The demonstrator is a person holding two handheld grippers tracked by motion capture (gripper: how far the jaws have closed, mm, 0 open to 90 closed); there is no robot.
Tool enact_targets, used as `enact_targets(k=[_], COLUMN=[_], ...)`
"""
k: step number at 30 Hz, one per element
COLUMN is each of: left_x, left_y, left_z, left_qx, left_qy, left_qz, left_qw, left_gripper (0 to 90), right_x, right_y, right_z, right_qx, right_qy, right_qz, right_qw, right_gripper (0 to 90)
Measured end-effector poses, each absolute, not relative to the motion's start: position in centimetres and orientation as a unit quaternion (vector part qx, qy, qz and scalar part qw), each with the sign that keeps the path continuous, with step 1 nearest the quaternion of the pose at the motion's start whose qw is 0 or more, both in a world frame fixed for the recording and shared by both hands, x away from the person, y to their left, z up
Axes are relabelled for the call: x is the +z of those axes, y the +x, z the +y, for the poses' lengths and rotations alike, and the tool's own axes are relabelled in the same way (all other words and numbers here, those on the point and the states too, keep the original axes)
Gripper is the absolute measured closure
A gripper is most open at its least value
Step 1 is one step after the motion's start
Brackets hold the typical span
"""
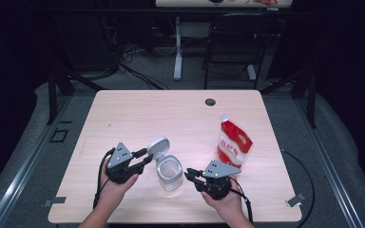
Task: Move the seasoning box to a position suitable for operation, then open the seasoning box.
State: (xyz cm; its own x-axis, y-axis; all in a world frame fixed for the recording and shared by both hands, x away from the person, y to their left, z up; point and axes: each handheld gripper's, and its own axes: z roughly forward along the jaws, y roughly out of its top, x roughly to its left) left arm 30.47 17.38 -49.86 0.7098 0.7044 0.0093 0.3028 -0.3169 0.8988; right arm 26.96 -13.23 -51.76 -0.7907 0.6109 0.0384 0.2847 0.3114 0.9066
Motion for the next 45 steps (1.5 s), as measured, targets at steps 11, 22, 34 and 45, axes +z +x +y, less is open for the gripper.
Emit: enact_targets(k=[11,22,34,45], left_x=[-49.7,-49.6,-49.7,-49.4], left_y=[30.3,30.0,29.5,29.3], left_z=[17.9,18.5,19.2,19.5], left_qx=[0.211,0.212,0.210,0.215], left_qy=[0.779,0.776,0.772,0.767], left_qz=[0.323,0.327,0.331,0.334], left_qw=[0.493,0.497,0.500,0.503], left_gripper=[58.4,54.6,53.1,53.3], right_x=[-51.8,-51.7,-51.8,-51.6], right_y=[26.9,26.9,27.1,27.1], right_z=[-13.3,-13.6,-13.6,-13.9], right_qx=[0.516,0.515,0.516,0.518], right_qy=[0.281,0.282,0.283,0.284], right_qz=[0.793,0.793,0.791,0.790], right_qw=[0.161,0.164,0.165,0.166], right_gripper=[77.9,76.2,74.3,73.9])
